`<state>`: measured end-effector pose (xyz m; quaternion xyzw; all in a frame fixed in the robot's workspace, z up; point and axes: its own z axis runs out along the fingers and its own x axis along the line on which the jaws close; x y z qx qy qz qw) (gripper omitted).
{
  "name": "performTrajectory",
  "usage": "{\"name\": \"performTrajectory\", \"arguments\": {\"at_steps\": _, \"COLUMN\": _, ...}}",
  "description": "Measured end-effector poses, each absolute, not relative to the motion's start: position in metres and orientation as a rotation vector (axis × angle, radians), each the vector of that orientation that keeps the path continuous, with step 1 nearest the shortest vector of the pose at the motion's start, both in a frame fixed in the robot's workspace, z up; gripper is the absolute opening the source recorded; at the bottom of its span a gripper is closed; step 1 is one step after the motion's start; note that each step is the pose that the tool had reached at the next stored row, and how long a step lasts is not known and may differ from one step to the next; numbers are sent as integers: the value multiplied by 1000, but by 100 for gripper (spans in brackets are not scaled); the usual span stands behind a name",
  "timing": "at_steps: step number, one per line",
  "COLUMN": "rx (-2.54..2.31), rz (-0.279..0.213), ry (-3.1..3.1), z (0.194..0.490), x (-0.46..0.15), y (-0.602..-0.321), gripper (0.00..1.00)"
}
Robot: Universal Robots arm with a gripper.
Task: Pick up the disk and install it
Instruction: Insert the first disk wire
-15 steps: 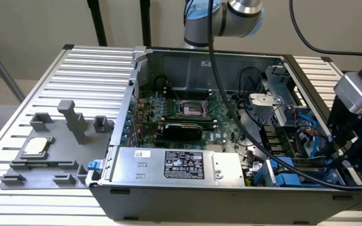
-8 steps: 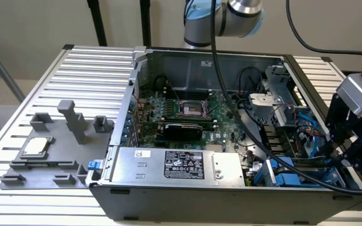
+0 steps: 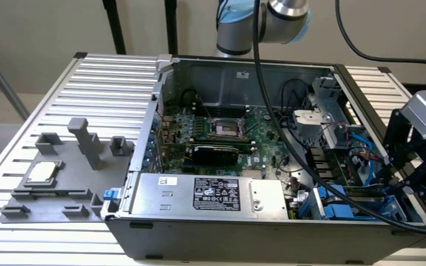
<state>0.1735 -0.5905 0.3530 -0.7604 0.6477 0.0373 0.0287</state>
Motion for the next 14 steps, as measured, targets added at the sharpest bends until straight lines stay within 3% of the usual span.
{"name": "performTrajectory", "arguments": {"at_steps": 14, "rx": -2413, "rz": 131, "ry": 1910, "z": 346, "x": 178, "y": -586, "gripper": 34}}
